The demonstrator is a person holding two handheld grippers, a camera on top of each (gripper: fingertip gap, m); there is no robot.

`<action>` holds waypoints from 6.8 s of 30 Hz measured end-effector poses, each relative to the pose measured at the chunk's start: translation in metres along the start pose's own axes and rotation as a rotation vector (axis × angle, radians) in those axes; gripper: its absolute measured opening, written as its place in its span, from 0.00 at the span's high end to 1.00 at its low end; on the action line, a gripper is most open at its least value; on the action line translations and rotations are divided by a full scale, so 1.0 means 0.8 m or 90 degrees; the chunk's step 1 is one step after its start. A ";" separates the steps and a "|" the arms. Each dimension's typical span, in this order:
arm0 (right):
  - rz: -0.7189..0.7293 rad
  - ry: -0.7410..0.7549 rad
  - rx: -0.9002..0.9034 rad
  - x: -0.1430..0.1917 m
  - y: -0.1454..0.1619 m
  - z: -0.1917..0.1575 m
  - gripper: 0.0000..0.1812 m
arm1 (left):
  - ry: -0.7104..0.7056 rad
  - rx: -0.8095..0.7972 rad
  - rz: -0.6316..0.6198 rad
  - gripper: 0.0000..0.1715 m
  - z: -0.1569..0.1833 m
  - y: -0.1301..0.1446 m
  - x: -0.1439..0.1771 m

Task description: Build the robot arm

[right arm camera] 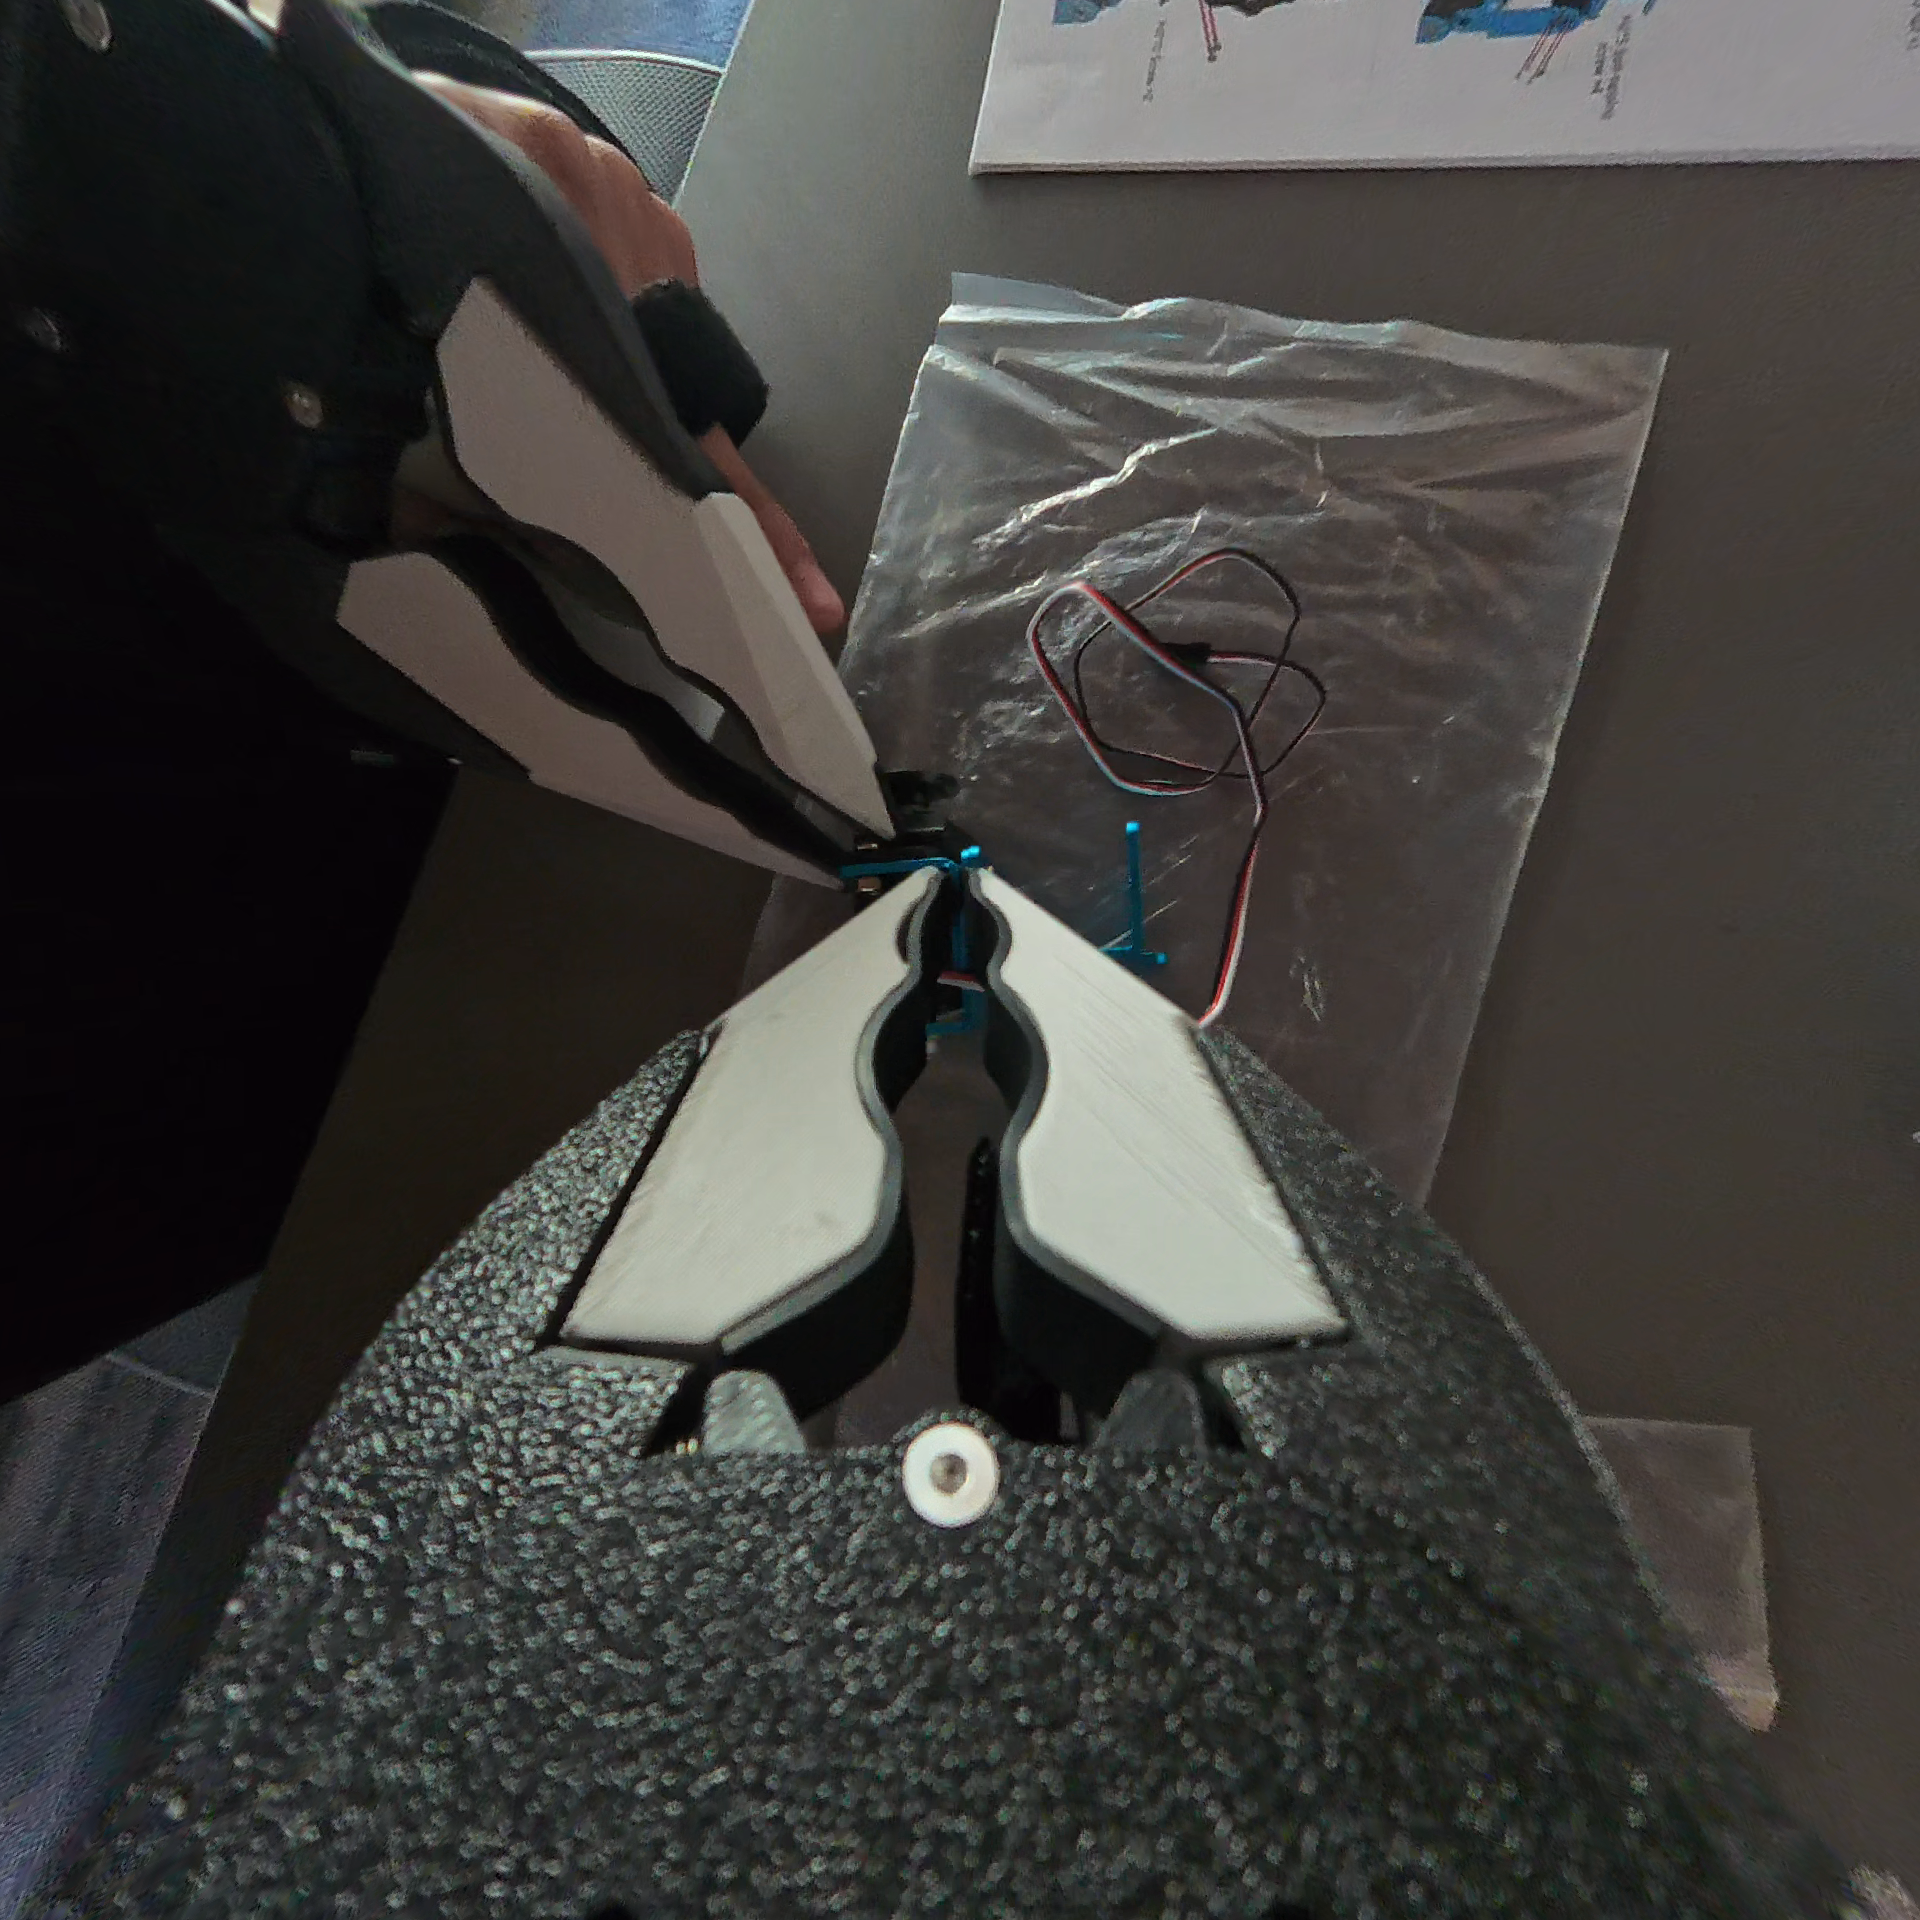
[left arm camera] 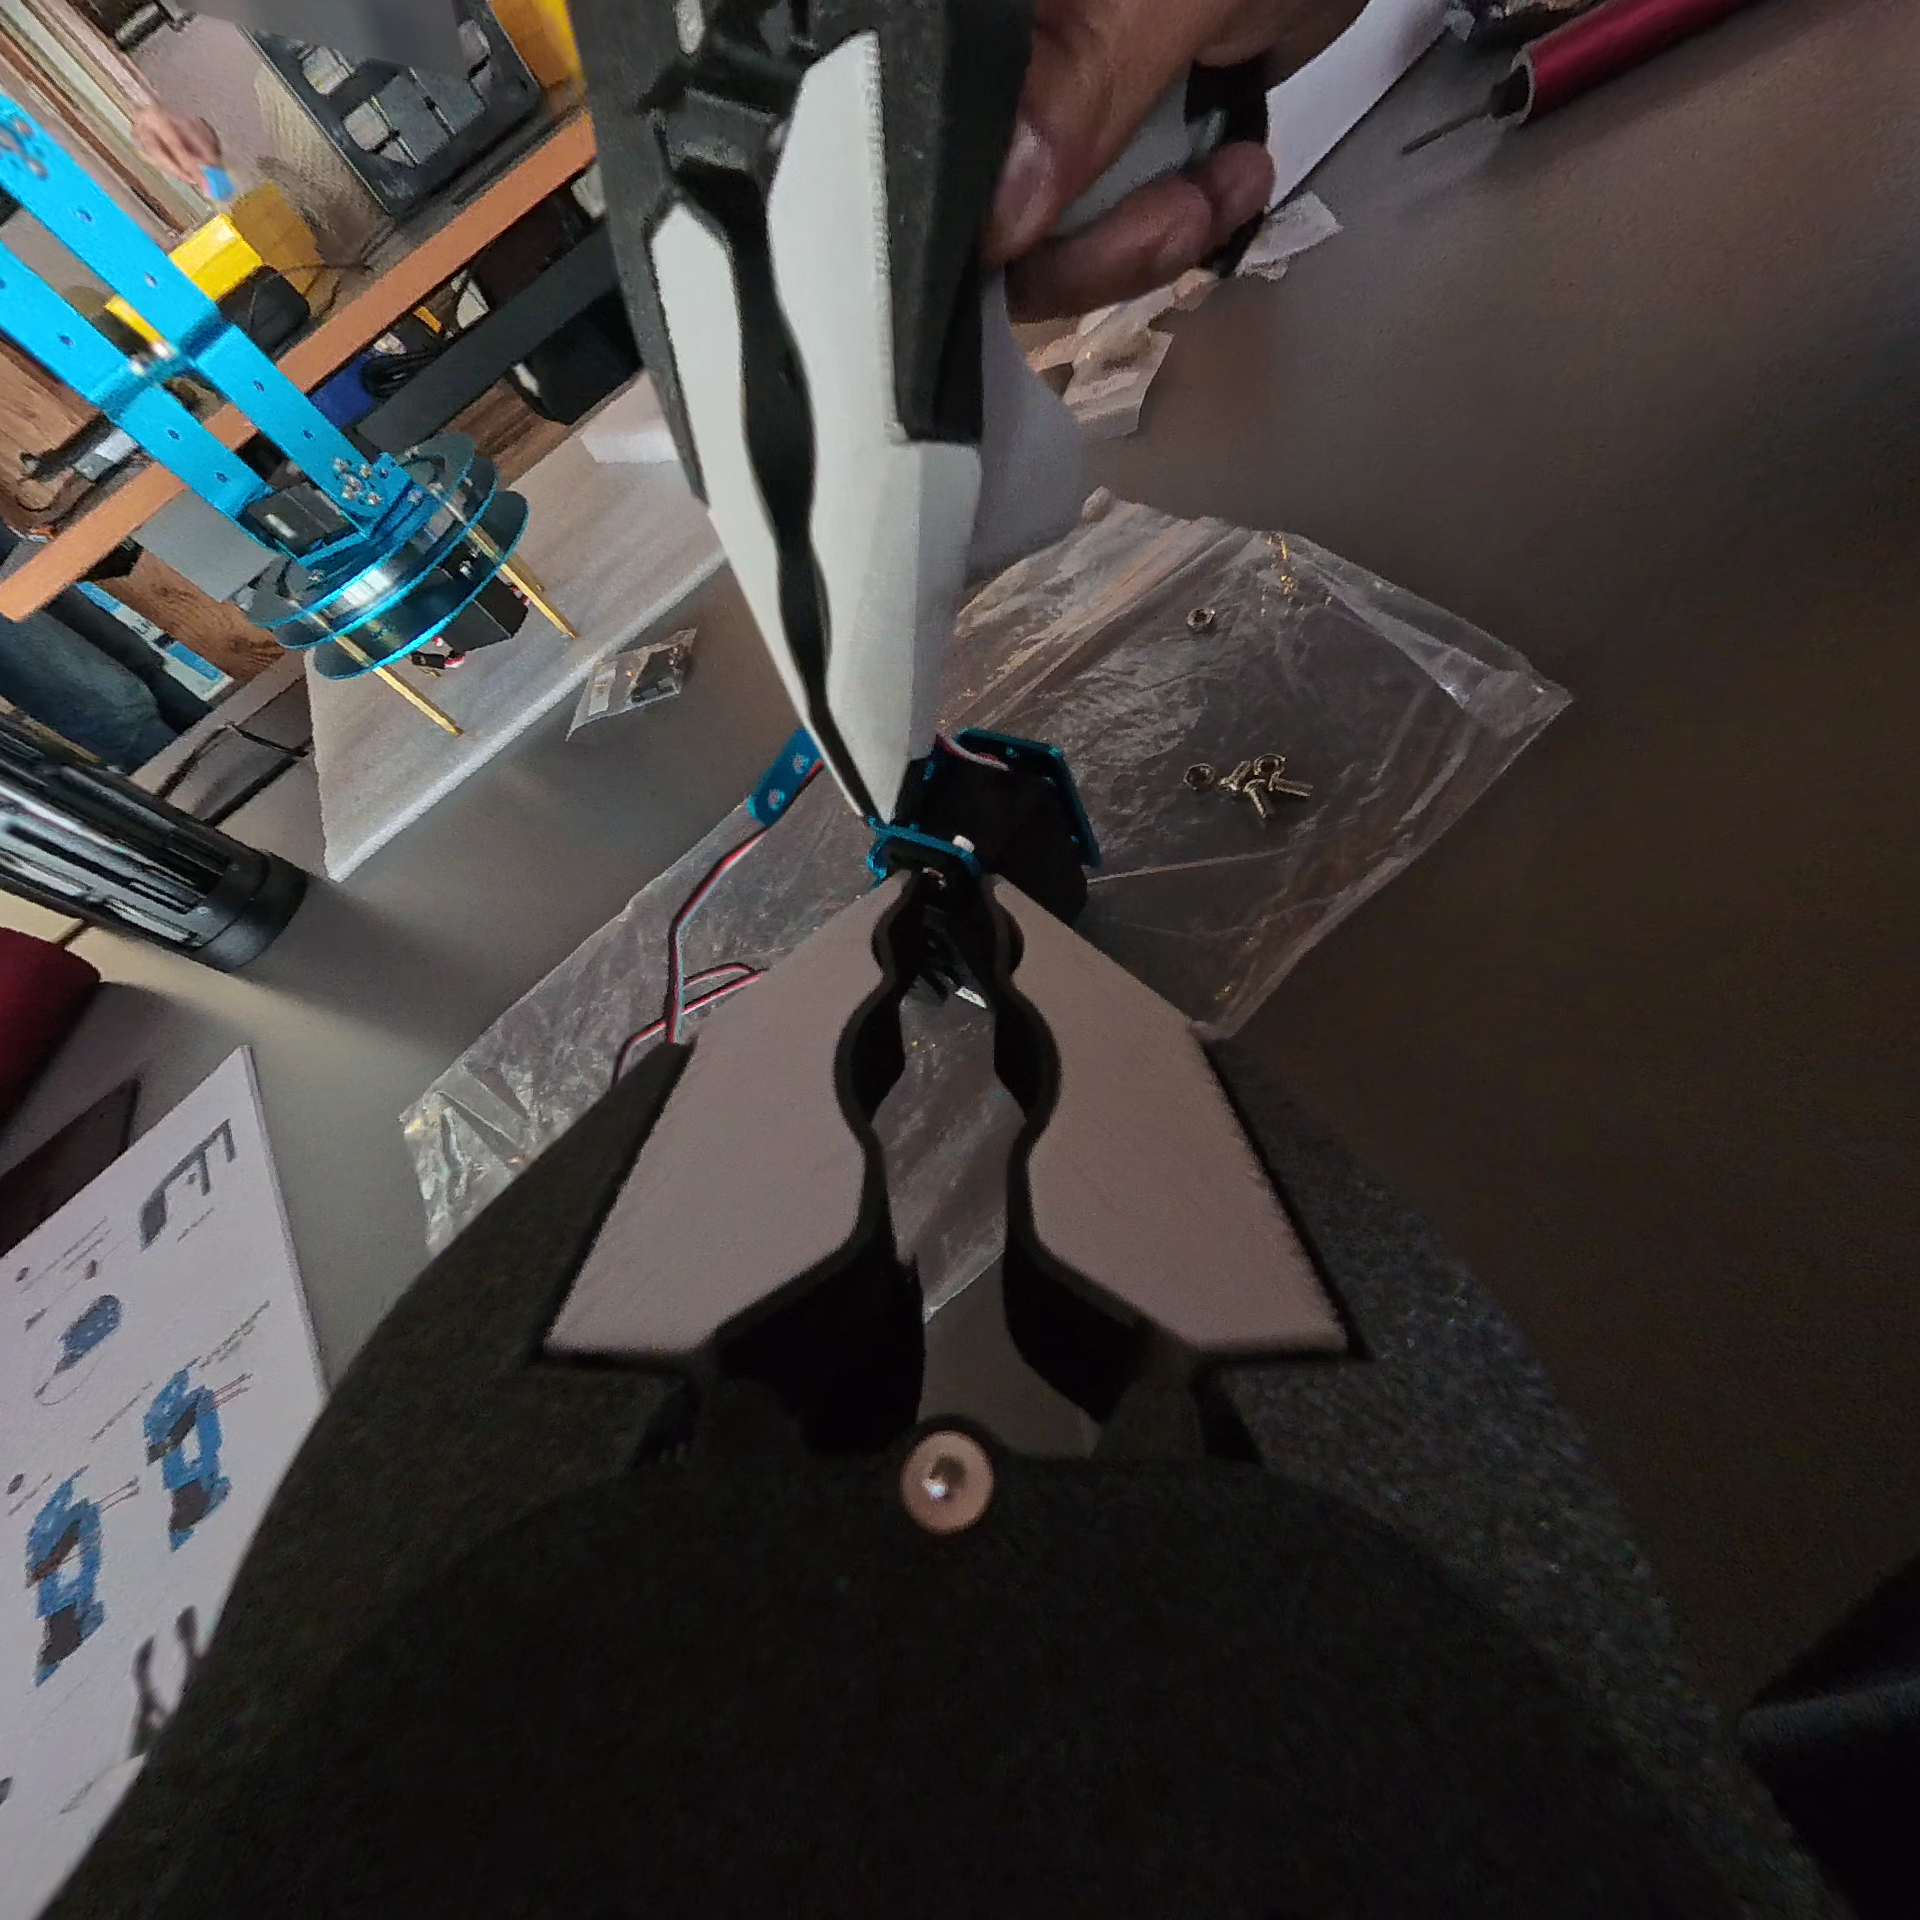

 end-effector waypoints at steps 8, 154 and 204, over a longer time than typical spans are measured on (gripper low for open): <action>0.029 -0.079 -0.024 0.001 0.005 0.000 0.83 | 0.002 -0.002 -0.001 0.95 0.001 0.000 -0.001; 0.282 0.703 0.078 0.014 -0.001 -0.100 0.64 | 0.466 0.859 0.304 0.84 -0.087 -0.023 -0.029; 0.267 0.332 -0.041 0.026 0.029 -0.067 0.88 | 0.565 0.152 -0.013 0.71 -0.132 -0.046 -0.051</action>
Point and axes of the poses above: each gripper's, where its closed fingertips meet, x back along the fingers, y out of its underside, z = x × y across the jaws, the point moved 10 cm from there along x, back along the fingers, and after that the axes turned 12 degrees about x, right-handed, at the moved point
